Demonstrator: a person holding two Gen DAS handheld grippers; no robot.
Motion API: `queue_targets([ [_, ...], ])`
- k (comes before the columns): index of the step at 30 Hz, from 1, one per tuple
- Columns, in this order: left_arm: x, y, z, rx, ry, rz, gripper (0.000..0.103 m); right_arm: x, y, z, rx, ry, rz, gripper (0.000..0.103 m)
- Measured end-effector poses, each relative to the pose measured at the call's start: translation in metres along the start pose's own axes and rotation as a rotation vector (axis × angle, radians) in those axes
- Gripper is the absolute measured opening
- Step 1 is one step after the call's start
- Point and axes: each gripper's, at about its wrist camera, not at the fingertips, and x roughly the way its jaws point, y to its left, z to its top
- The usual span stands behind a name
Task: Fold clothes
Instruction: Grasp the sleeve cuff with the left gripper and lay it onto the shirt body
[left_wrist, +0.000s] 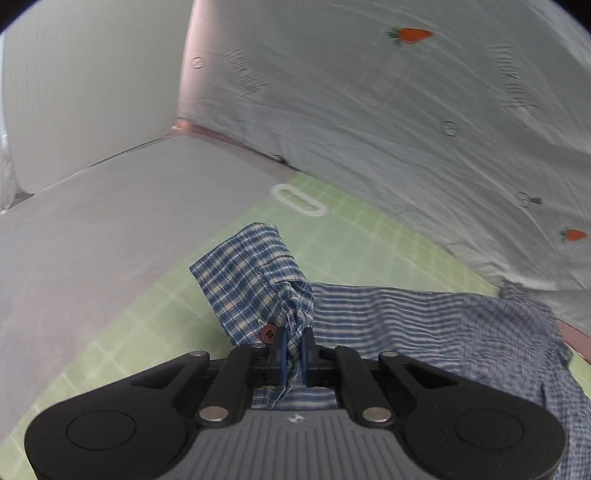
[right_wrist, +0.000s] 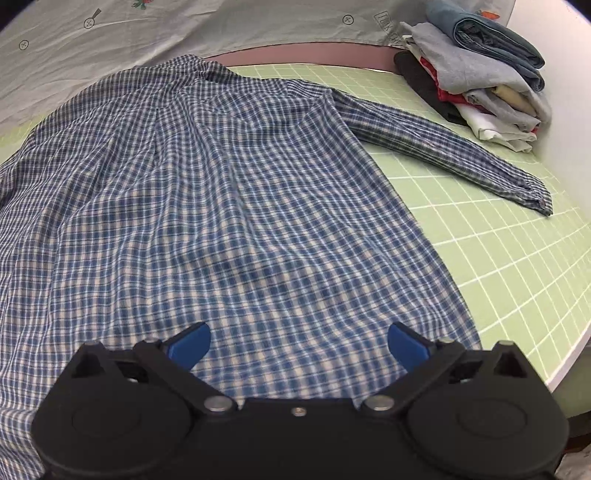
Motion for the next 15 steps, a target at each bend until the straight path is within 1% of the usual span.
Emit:
queue_targets([
  [3, -0.012, -0.070, -0.025, 0.070, 0.025, -0.132, 0.007, 0.001, -0.026, 0.003, 0.027, -0.010, 0.012, 0.103],
  [5, -0.016, -0.116, -0.050, 0.133, 0.079, -0.218, 0.008, 0.003, -0.041, 0.004, 0.037, -0.013, 0.008, 0.103],
  [6, -0.019, -0.139, -0.064, 0.167, 0.109, -0.260, 0.013, 0.004, -0.049, 0.005, 0.042, -0.014, 0.006, 0.103],
  [7, -0.020, -0.159, -0.077, 0.201, 0.137, -0.272, 0.019, 0.005, -0.057, 0.005, 0.048, -0.016, 0.004, 0.103],
  [8, -0.021, -0.177, -0.092, 0.235, 0.163, -0.267, 0.022, 0.006, -0.065, 0.006, 0.053, -0.017, 0.002, 0.103],
  [9, -0.021, -0.191, -0.104, 0.268, 0.185, -0.258, 0.034, 0.007, -0.071, 0.006, 0.057, -0.019, 0.002, 0.103],
  [10, -0.023, -0.200, -0.114, 0.300, 0.201, -0.252, 0.048, 0.007, -0.076, 0.007, 0.061, -0.021, 0.002, 0.103],
  [11, -0.025, -0.205, -0.121, 0.326, 0.206, -0.251, 0.056, 0.008, -0.081, 0.008, 0.065, -0.023, 0.003, 0.103],
  [12, -0.028, -0.203, -0.126, 0.342, 0.198, -0.240, 0.069, 0.008, -0.085, 0.009, 0.066, -0.027, 0.003, 0.103],
  [13, -0.032, -0.200, -0.130, 0.355, 0.184, -0.223, 0.075, 0.009, -0.087, 0.009, 0.065, -0.033, 0.003, 0.103],
  [15, -0.033, -0.187, -0.131, 0.349, 0.176, -0.165, 0.080, 0.010, -0.088, 0.011, 0.053, -0.044, 0.003, 0.103],
])
